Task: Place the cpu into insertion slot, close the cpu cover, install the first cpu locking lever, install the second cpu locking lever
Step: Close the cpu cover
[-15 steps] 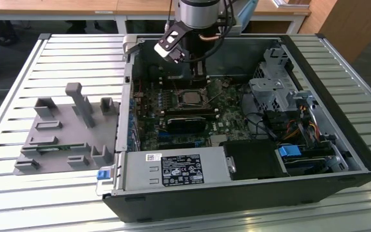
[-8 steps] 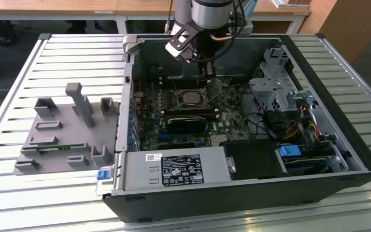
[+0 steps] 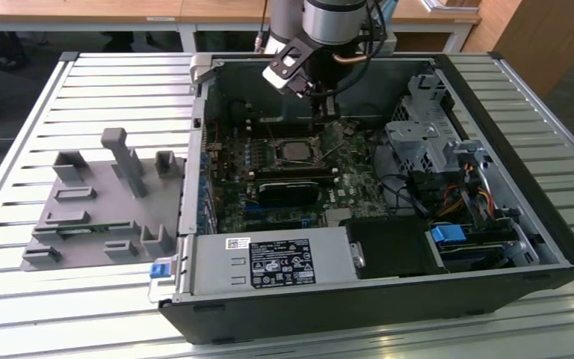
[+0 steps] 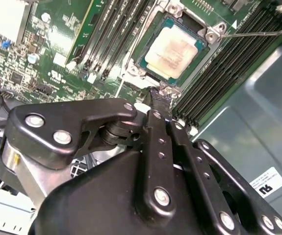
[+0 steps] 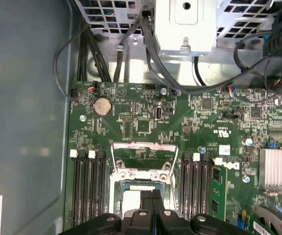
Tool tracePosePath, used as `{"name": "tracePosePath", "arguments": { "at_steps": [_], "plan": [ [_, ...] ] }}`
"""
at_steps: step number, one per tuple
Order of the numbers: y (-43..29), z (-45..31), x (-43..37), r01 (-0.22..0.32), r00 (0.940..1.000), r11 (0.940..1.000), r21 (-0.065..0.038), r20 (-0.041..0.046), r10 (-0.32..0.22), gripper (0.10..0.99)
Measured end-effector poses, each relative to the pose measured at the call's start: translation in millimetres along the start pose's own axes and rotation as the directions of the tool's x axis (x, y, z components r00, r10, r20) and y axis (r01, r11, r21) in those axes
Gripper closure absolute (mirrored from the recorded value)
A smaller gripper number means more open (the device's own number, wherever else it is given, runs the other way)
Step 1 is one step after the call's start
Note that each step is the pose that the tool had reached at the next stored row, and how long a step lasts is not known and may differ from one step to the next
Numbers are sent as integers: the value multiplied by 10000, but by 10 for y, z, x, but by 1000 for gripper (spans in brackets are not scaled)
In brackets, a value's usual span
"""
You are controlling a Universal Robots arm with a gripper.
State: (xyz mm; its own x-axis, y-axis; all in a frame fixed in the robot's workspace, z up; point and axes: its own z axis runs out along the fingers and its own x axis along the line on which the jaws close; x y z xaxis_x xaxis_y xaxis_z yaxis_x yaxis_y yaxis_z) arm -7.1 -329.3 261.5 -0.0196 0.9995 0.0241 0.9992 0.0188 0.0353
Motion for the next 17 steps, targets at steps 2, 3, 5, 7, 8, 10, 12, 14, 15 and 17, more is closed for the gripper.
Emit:
{"name": "tracePosePath", "arguments": {
  "at_steps": [2,3,5,7,8,10,12,14,15,17],
  "plan": [
    [35,3,20,2,10000,10000,26,1,-2,980],
    [54,5,32,2,10000,10000,45,-1,-2,980],
    [99,11,56,0,10000,10000,89,-3,0,980],
    [152,15,73,-1,10000,9999,123,-1,1,980],
    [177,18,79,0,10000,9999,137,-2,0,980],
    [225,22,86,-2,10000,9999,160,-3,2,980],
    [264,25,94,-2,10000,9998,174,-2,2,980],
    [306,28,94,-1,10000,9998,179,-3,1,980],
    [325,29,94,-2,10000,9998,180,-3,2,980],
    [364,32,94,-2,10000,9998,181,-1,2,980]
  ]
}}
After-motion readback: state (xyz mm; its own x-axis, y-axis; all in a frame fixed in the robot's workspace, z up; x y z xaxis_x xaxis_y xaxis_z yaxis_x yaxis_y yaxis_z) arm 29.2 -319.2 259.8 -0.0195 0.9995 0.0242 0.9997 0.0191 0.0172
